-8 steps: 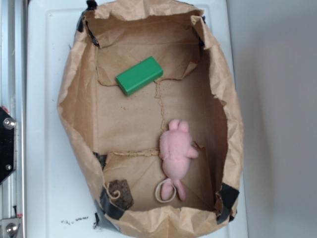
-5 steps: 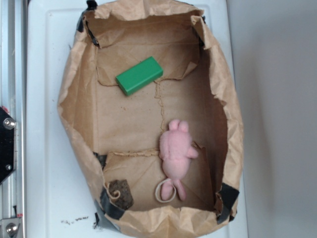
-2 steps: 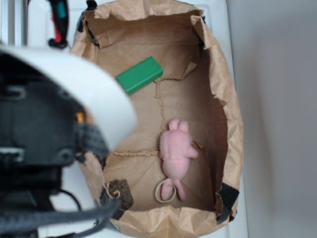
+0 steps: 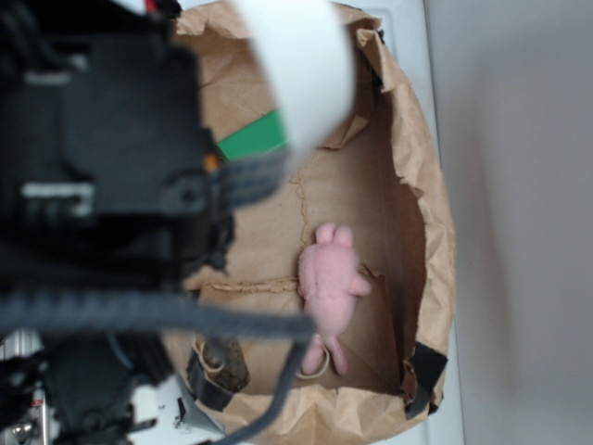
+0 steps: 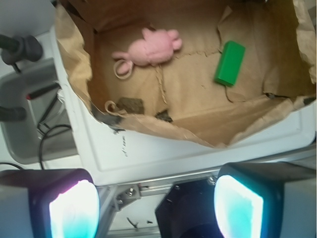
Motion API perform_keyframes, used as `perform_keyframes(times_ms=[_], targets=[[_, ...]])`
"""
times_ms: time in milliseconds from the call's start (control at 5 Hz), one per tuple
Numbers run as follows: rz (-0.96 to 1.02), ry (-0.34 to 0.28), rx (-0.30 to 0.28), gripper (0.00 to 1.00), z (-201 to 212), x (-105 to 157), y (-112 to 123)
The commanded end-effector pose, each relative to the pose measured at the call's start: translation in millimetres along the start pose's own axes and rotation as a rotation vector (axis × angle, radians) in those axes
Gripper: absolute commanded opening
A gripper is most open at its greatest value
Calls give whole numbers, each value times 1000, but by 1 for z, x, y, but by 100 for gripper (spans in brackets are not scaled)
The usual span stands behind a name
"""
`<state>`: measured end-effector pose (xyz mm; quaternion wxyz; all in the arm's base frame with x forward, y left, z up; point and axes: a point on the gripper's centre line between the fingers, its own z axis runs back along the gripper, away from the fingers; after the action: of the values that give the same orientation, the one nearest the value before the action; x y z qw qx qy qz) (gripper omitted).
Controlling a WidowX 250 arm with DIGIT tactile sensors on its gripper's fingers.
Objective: Grab the green block.
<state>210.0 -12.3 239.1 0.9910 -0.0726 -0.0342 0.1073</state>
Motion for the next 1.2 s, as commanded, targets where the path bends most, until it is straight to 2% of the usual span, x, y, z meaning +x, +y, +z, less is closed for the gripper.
perform_keyframes(times_ms=[0,200,400,600,800,1000], targets=[[53,-336,13,100,-1,64,7],[83,-366,4,100,-13,81,14],[127,-371,0,100,-29,106,25],[182,-338,77,100,-45,120,37],[235,-301,109,100,-53,126,53],[277,-271,110,100,-58,120,72]])
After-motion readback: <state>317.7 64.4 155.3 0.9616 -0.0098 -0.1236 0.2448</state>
